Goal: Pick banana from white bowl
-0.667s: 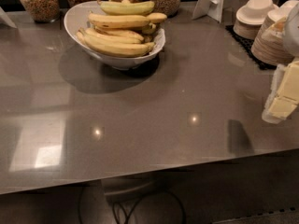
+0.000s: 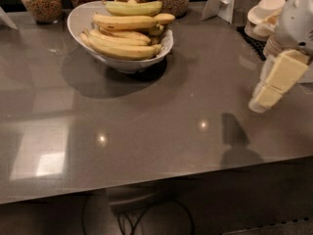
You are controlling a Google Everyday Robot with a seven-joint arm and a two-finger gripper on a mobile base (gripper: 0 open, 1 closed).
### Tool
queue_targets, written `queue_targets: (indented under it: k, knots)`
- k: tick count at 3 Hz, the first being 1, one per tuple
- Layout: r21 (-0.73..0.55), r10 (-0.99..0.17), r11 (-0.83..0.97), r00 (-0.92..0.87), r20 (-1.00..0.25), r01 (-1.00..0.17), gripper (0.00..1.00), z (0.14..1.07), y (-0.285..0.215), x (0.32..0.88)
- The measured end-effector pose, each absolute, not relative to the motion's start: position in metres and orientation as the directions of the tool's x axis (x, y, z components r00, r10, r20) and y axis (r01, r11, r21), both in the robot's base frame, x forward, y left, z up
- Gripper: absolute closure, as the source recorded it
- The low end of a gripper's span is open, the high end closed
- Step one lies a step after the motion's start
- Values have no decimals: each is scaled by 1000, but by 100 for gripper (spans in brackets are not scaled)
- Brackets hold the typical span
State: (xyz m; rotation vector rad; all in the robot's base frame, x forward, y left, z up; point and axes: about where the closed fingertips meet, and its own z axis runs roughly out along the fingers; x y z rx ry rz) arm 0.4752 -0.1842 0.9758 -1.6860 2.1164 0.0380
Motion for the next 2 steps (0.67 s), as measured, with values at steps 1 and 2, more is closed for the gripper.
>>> queue_targets:
  k: [1,2]
  knots:
    - [-200,-818,255,-100,-567,-946,0,970,-138,536]
    - [-160,-665,189,-6,-747,-969,0,983,-88,579]
